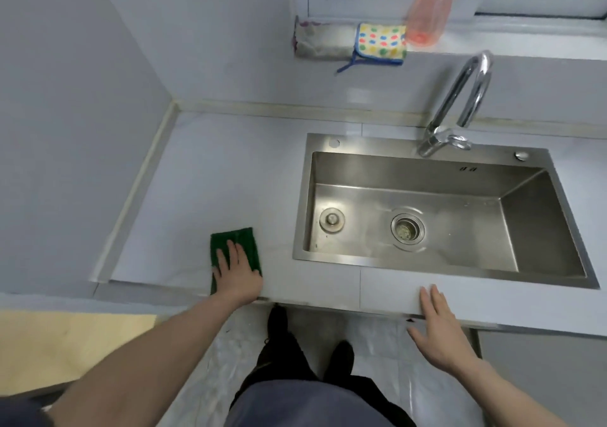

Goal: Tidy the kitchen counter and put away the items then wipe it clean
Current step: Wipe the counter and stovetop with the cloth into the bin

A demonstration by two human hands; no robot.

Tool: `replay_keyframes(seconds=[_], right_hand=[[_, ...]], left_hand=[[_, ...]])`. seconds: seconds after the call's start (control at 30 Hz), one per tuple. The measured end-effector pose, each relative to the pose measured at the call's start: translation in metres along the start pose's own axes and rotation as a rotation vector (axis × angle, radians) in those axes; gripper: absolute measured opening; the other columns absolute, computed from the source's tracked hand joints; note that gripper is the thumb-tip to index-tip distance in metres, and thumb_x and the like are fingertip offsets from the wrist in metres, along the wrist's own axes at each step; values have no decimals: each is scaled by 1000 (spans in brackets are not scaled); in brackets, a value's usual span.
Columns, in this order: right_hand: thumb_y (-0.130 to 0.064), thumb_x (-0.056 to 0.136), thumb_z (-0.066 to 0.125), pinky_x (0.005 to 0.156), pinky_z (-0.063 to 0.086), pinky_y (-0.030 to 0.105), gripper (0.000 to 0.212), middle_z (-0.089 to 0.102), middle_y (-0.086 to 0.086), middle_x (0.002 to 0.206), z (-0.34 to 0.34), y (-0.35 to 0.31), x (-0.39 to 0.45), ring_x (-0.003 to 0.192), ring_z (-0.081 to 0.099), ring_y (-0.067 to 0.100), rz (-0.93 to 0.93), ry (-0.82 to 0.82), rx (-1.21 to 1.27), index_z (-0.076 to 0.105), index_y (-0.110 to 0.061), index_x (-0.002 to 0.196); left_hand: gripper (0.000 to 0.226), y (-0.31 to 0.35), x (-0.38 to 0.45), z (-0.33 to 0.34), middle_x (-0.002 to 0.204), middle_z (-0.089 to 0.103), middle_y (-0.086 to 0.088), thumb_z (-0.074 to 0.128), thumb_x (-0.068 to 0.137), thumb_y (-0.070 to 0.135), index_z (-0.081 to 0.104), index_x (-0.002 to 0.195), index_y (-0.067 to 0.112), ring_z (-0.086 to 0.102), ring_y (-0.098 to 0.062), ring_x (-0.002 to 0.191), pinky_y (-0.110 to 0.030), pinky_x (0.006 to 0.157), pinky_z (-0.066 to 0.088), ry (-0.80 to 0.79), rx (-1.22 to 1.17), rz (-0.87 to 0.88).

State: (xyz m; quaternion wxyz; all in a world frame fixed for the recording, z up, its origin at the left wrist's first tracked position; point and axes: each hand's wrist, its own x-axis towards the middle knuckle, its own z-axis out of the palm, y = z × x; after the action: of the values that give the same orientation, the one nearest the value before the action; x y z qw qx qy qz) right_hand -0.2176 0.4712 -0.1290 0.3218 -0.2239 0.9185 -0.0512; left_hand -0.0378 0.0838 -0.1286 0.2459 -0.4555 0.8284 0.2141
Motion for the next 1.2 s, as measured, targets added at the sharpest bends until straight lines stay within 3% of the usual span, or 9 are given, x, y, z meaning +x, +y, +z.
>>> replay_keyframes(seconds=[0.1,0.23,0.33,0.4,0.5,0.6,0.73,0.9,1.2], right_hand=[[-34,101,53,126,2,33,87,-17,5,168,8,-5,-12,157,-7,25,-53,30,68,-7,-13,161],[-23,102,48,124,-3,29,83,-22,-1,165,16,-17,-24,156,-11,22,-65,24,110,-9,-16,161],[-11,99,44,125,-1,28,80,-16,2,168,15,-33,-28,157,-9,22,-43,44,123,-6,-14,162],[-3,95,42,126,1,30,83,-14,4,169,15,-46,-31,157,-9,23,-37,64,120,-5,-14,162],[0,87,44,128,4,37,89,-11,8,169,12,-73,-27,157,-7,29,-86,121,81,-2,-13,162],[-13,85,48,127,5,46,91,-13,5,169,10,-111,-12,156,-10,30,-177,121,16,0,-17,163],[-34,93,47,127,-2,51,88,-23,5,167,21,-147,5,154,-21,28,-242,-40,-159,-5,-20,163],[-58,100,40,126,-2,50,91,-29,3,165,22,-111,12,153,-21,26,-209,-76,-279,-18,-21,160],[-47,105,30,126,-1,47,79,-25,7,166,-23,51,13,155,-15,27,97,20,-138,-17,-14,160]], left_hand=[[86,71,-49,36,166,-26,-10,40,100,35,-17,159,7,-20,-37,153,-55,125,-6,-70,-67,124],[86,160,-105,68,165,-28,-2,42,99,38,-11,161,10,-28,-31,151,-49,125,-12,-331,-262,258],[59,188,-106,70,168,-13,-18,38,104,28,29,156,1,-21,-35,153,-49,124,-13,-442,-460,176],[49,182,-104,56,169,3,-18,39,101,14,44,149,7,-2,-37,156,-46,127,0,-469,-562,190],[67,131,-95,26,161,35,-2,43,88,5,41,152,22,31,-28,149,-36,120,30,-235,-514,400],[72,60,-58,13,167,22,-4,48,88,10,31,157,18,22,-26,152,-36,125,19,-66,-214,402],[76,13,-36,15,170,-3,-9,50,97,32,14,162,15,2,-30,157,-37,127,7,-108,99,370],[81,29,-37,22,169,-9,-17,48,97,39,8,161,12,-2,-36,156,-41,127,8,-124,168,353],[91,140,-51,47,169,-10,-10,50,85,30,3,162,18,0,-37,155,-49,126,14,-95,205,471]])
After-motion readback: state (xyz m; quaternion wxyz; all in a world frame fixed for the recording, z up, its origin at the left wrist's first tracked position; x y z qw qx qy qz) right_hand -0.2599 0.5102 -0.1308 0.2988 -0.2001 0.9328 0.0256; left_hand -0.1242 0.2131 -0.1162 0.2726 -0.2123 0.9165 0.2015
